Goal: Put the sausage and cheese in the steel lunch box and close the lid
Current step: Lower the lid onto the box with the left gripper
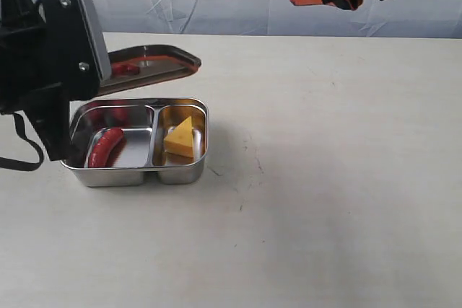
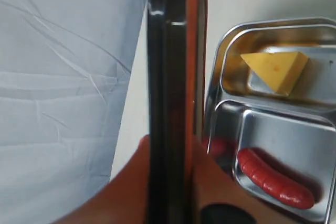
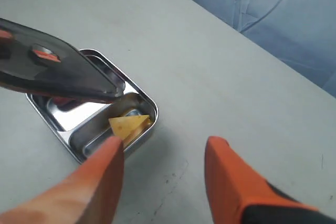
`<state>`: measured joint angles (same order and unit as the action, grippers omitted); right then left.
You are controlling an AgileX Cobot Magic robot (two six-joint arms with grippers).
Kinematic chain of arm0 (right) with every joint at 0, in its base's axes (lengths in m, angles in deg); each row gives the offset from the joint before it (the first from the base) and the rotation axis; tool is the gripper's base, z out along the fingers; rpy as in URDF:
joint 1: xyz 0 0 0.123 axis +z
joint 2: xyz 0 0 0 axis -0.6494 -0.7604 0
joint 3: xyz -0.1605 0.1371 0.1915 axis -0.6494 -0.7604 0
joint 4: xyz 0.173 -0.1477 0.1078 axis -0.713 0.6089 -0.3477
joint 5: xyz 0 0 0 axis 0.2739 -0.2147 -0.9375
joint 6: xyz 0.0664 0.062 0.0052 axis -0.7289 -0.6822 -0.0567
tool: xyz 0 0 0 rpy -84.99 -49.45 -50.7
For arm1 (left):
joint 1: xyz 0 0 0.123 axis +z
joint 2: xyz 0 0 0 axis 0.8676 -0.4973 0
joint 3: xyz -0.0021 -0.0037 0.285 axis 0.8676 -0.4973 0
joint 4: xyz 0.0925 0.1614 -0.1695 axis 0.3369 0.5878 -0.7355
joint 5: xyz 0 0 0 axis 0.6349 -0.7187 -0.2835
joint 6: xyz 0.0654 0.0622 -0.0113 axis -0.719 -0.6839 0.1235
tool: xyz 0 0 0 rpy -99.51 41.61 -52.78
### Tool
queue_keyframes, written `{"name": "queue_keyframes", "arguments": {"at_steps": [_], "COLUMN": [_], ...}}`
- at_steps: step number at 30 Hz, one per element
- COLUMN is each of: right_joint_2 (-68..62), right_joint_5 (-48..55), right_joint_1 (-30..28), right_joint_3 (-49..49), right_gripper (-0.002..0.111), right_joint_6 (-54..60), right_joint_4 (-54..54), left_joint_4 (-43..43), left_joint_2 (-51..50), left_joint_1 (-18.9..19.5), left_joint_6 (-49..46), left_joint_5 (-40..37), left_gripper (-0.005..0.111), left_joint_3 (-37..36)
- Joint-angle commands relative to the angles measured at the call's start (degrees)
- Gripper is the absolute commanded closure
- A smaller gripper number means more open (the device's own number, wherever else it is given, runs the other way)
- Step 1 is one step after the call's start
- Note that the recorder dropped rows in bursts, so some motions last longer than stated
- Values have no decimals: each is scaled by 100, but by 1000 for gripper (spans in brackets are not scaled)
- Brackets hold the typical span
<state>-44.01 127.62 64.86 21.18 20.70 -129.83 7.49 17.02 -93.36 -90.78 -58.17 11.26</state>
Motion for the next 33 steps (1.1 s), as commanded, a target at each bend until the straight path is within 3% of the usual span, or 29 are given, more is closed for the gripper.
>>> {"name": "queue_keyframes", "arguments": {"at_steps": [1, 7, 14, 19, 21, 24, 25, 33], "right_joint_2": [58, 58, 58, 58, 58, 58, 58, 58], "right_joint_5": [229, 253, 253, 239, 239, 316, 327, 327], "right_joint_1": [-33, -33, -33, -33, -33, -33, -33, -33], "right_joint_3": [8, 8, 8, 8, 8, 8, 8, 8], "right_gripper": [61, 61, 61, 61, 61, 61, 61, 61], "right_joint_6": [-15, -15, -15, -15, -15, -15, -15, -15], "right_joint_4": [3, 13, 49, 49, 49, 49, 49, 160], "left_joint_4": [604, 1346, 1373, 1781, 2463, 4435, 4698, 4486], "left_joint_2": [-308, -625, -948, -1118, -1339, -1793, -1912, -2693], "left_joint_1": [-1, -1, -12, -446, -634, -791, -884, -1332], "left_joint_6": [34, 70, 655, 1115, 1506, 3754, 4112, 4422], "left_joint_5": [28, 79, 183, 59, -295, -1092, -1180, -1059], "left_gripper": [107, 107, 107, 107, 107, 107, 107, 107], "left_joint_3": [-8, -8, -8, -8, -8, -8, -8, -8]}}
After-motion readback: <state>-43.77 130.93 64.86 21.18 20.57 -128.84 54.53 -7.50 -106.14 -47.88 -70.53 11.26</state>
